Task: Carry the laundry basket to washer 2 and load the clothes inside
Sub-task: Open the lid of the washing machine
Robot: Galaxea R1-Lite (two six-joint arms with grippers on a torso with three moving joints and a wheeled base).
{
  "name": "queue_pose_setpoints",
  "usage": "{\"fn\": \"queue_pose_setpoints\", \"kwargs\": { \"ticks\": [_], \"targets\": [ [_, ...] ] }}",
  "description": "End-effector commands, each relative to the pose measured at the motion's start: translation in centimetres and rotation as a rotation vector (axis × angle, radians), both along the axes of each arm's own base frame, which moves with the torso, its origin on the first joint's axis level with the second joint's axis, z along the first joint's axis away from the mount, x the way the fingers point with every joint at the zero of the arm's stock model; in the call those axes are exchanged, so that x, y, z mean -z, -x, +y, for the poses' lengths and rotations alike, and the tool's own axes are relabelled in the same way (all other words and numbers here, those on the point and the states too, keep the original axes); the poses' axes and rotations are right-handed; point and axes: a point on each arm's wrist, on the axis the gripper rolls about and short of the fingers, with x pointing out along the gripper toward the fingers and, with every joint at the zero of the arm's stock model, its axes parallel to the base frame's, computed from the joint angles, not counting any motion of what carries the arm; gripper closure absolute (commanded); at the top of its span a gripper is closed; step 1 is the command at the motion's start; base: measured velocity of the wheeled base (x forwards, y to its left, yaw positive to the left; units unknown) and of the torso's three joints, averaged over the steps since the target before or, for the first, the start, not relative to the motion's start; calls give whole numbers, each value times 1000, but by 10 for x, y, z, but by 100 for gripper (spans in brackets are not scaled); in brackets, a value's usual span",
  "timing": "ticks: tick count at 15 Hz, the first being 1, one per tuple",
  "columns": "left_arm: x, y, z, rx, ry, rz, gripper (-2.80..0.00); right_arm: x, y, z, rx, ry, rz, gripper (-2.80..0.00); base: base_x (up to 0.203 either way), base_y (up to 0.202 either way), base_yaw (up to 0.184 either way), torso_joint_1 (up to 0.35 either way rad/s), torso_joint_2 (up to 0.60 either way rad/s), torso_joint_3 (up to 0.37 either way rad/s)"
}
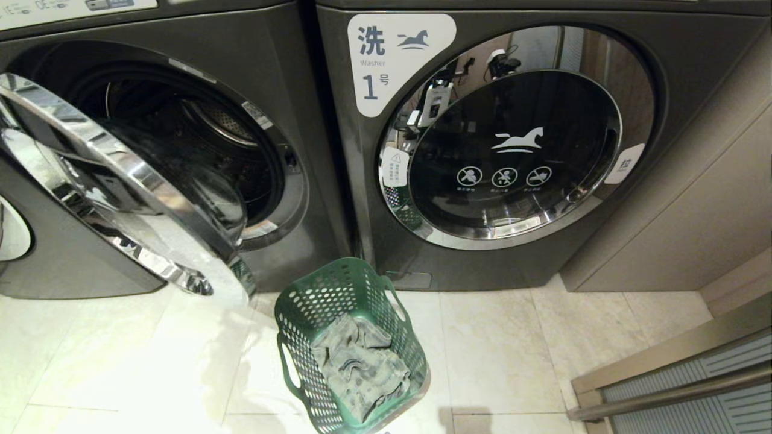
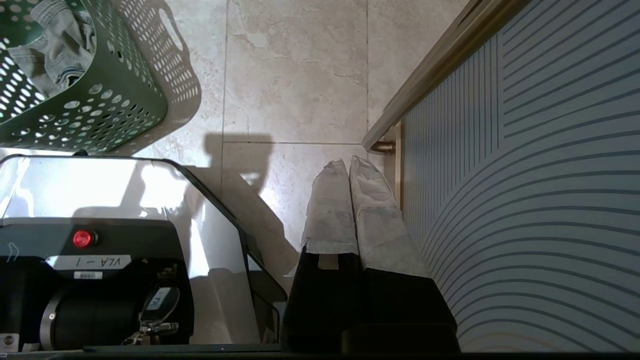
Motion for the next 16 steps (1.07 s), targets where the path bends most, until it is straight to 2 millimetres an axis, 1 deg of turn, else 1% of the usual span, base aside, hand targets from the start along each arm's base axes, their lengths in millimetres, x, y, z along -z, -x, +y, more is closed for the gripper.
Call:
{"fn": "queue_pose_setpoints", "kwargs": {
  "ticks": [1,3,4,5,6,10,13,14,16],
  "targets": [
    [-40,55,-52,4,-137,-157,-280,0,0,0,0,0,0,0,0,0,0,0,0,0],
    [-52,70,-83,108,-165,-232,-280,0,0,0,0,0,0,0,0,0,0,0,0,0],
    [-55,77,-90,126,-171,-251,-280,0,0,0,0,0,0,0,0,0,0,0,0,0],
    [-55,79,-92,130,-173,-258,0,0,0,0,0,0,0,0,0,0,0,0,0,0],
    [-56,80,-93,130,-177,-262,0,0,0,0,0,0,0,0,0,0,0,0,0,0],
    [-52,70,-90,166,-161,-236,0,0,0,0,0,0,0,0,0,0,0,0,0,0],
    [-44,65,-86,131,-170,-241,0,0,0,0,0,0,0,0,0,0,0,0,0,0],
    [-40,59,-81,111,-157,-211,0,0,0,0,0,0,0,0,0,0,0,0,0,0],
    [-28,41,-64,32,-88,-53,0,0,0,0,0,0,0,0,0,0,0,0,0,0]
  ]
}}
